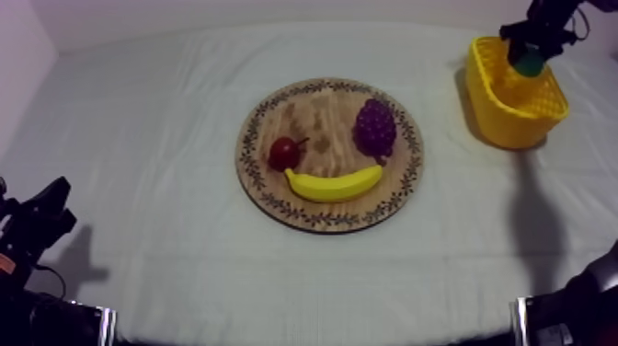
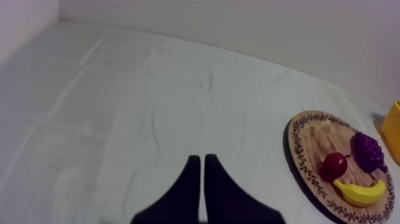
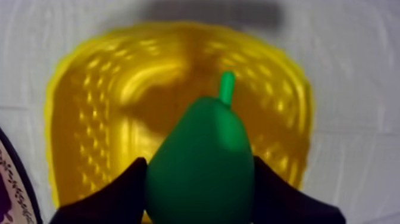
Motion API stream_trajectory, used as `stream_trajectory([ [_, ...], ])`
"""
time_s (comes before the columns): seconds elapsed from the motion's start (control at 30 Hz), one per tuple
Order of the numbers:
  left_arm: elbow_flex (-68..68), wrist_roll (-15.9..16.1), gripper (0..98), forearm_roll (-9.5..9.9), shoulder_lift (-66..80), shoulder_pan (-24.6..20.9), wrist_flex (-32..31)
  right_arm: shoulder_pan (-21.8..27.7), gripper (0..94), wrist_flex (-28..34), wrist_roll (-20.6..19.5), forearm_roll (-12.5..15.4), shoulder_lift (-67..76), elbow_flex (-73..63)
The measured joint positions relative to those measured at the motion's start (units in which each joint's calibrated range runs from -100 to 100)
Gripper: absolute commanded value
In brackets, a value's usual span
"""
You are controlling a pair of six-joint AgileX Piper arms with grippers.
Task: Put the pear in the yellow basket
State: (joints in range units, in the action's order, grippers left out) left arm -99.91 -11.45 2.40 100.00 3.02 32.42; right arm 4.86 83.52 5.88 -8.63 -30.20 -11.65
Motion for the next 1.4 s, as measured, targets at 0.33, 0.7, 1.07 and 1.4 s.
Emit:
stream_trajectory([
  [0.33,0.0,0.0,0.1,0.0,0.0,0.0,0.0,-0.7,67.4,-0.4,1.4,0.5,-1.2,1.8],
  [0.7,0.0,0.0,0.1,0.0,0.0,0.0,0.0,-1.4,84.1,-0.2,0.5,0.5,6.7,3.6],
  [1.07,0.0,0.0,0.1,0.0,0.0,0.0,0.0,-3.9,63.9,-4.2,-1.0,-0.1,24.4,12.0],
  [1.4,0.0,0.0,0.1,0.0,0.0,0.0,0.0,-7.1,35.0,-15.7,-2.3,3.1,43.9,26.1],
])
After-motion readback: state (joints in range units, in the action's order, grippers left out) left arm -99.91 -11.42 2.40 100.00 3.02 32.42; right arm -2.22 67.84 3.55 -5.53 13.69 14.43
